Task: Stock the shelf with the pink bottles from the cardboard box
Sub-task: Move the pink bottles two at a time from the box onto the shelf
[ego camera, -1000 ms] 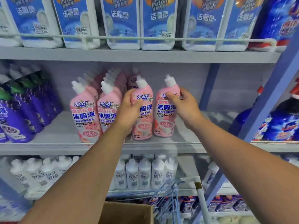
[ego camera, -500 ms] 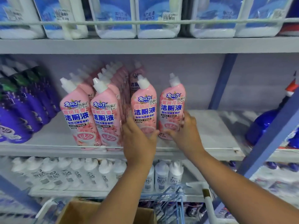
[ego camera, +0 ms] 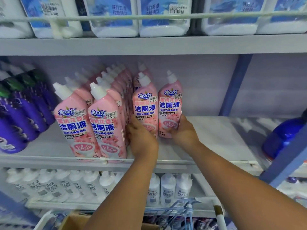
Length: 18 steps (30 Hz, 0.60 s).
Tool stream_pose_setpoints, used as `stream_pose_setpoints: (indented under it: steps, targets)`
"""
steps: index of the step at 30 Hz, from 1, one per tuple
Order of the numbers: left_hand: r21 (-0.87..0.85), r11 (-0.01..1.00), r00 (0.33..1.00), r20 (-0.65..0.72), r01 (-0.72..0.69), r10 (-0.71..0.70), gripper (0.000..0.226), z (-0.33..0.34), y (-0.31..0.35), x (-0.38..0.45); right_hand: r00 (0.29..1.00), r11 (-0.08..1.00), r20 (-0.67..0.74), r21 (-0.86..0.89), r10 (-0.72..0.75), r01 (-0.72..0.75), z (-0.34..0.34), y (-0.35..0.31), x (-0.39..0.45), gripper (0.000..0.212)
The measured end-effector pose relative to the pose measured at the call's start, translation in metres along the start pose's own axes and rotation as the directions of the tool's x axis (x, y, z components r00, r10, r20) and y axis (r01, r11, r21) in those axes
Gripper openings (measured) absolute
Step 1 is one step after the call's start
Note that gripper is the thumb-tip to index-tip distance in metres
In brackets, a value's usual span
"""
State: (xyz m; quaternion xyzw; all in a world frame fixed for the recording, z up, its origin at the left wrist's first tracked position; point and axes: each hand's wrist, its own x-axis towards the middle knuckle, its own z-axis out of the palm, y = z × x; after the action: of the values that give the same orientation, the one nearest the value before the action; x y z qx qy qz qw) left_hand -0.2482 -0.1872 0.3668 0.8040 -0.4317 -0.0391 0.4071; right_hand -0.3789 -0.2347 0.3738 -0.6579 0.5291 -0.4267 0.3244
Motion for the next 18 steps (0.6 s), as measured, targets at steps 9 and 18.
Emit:
stream_pose_setpoints:
  steps: [9, 18]
  targets:
    - [0.085, 0.996, 0.998, 0.053, 0.029, -0.033, 0.095, 0.037, 0.006, 0.049, 0.995, 0.997, 0.1, 0.083, -0.017, 0.009, 0.01, 0.019, 0.075, 0.049]
    - [0.053, 0.995, 0.997, -0.016, -0.081, 0.082, 0.082, 0.055, -0.005, 0.081, 0.995, 0.974, 0.092, -0.223, 0.049, -0.027, 0.019, 0.024, 0.13, 0.052]
